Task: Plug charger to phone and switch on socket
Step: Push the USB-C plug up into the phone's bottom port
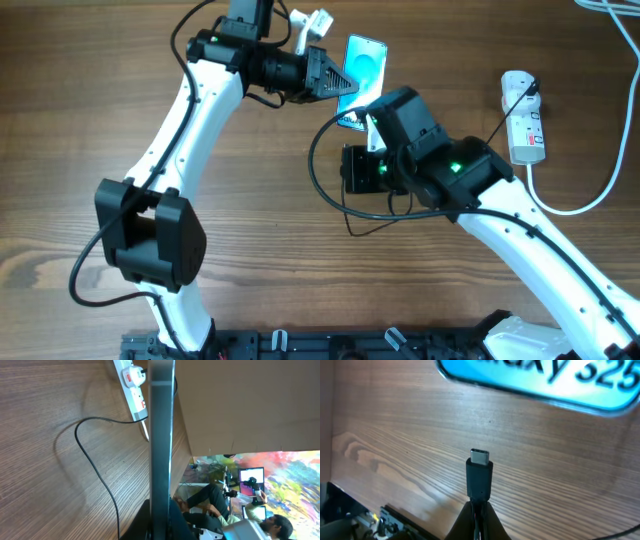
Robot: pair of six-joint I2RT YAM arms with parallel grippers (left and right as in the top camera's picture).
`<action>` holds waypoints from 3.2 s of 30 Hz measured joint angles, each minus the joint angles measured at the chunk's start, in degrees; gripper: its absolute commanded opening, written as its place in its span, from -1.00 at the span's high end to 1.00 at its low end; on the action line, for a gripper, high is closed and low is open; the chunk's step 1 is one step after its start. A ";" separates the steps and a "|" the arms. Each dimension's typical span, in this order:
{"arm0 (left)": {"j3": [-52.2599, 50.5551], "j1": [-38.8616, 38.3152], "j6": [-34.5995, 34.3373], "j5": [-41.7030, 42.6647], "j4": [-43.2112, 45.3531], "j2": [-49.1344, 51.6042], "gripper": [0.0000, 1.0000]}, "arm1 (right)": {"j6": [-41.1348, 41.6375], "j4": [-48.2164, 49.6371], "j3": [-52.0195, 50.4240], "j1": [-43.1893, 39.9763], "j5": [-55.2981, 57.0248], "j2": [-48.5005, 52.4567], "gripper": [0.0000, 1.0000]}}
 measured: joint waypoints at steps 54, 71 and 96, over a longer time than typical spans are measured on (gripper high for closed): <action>0.00 -0.02 0.00 0.31 -0.66 0.00 0.92 | -2.82 2.38 0.00 -4.72 -2.51 1.40 0.91; 0.00 -0.02 1.49 0.28 -1.29 0.00 0.92 | 0.42 2.84 0.00 -4.52 -2.58 1.40 0.91; 0.44 1.33 1.92 -0.20 -4.37 -0.02 0.92 | -3.23 6.56 -0.13 -5.53 -4.04 1.40 0.60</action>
